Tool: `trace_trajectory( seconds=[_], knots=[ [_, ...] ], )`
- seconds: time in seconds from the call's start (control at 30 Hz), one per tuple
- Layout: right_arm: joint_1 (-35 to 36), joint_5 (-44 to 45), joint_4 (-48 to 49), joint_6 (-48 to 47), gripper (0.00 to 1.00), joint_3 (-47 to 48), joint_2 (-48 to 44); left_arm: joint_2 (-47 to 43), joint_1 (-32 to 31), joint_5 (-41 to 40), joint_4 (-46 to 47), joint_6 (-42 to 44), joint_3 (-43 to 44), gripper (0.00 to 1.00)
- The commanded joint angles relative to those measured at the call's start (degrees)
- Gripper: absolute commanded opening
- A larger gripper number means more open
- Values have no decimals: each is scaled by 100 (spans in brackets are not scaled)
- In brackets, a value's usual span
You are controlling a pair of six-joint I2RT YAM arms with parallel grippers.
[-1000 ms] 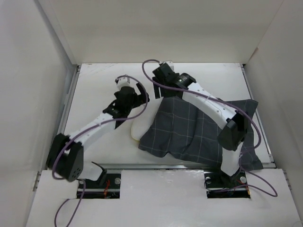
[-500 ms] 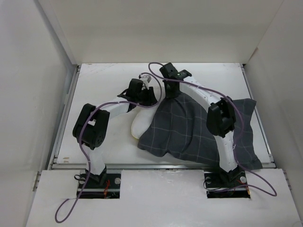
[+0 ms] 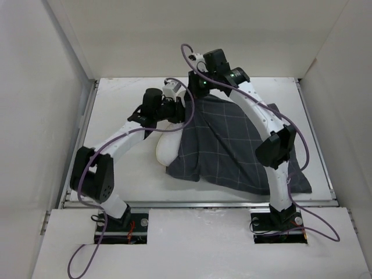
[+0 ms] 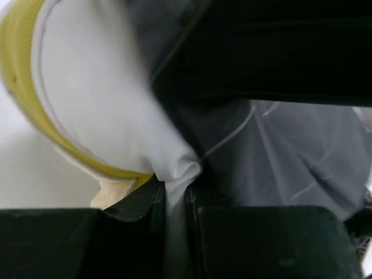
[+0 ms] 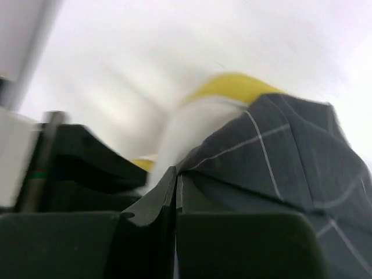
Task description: Put the pillow into the pillowcase
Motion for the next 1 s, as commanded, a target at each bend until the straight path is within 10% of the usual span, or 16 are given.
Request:
trace_trajectory(
  seconds=[0.0, 0.13, 0.23, 0.43, 0.53, 0.7, 0.97],
  knots=[
    [156, -2959, 1516, 197, 0, 989, -468, -811, -168, 1207, 1015, -216, -130, 0],
    [287, -4492, 2261, 734, 0, 853, -467, -1024, -168, 849, 1808, -743, -413, 4],
    [428, -5196, 2886, 1358, 0, 580, -660, -937, -168, 522, 2160, -956, -580, 42],
    [69, -4488, 2705, 1421, 2, 193, -845, -620, 7, 785, 2301, -1456, -895, 70],
    [-370, -3864, 2468, 1368, 20, -299, -635, -961, 200, 785, 2215, -1510, -1159, 100],
    [-714, -1752, 370, 131, 67, 645, -28, -1875, 333, -39, 1099, -1195, -1783, 100],
    [-390, 327, 470, -241, 85, -1968, -2098, -3616, 386, -708, 307, -1473, -3232, 100]
  ],
)
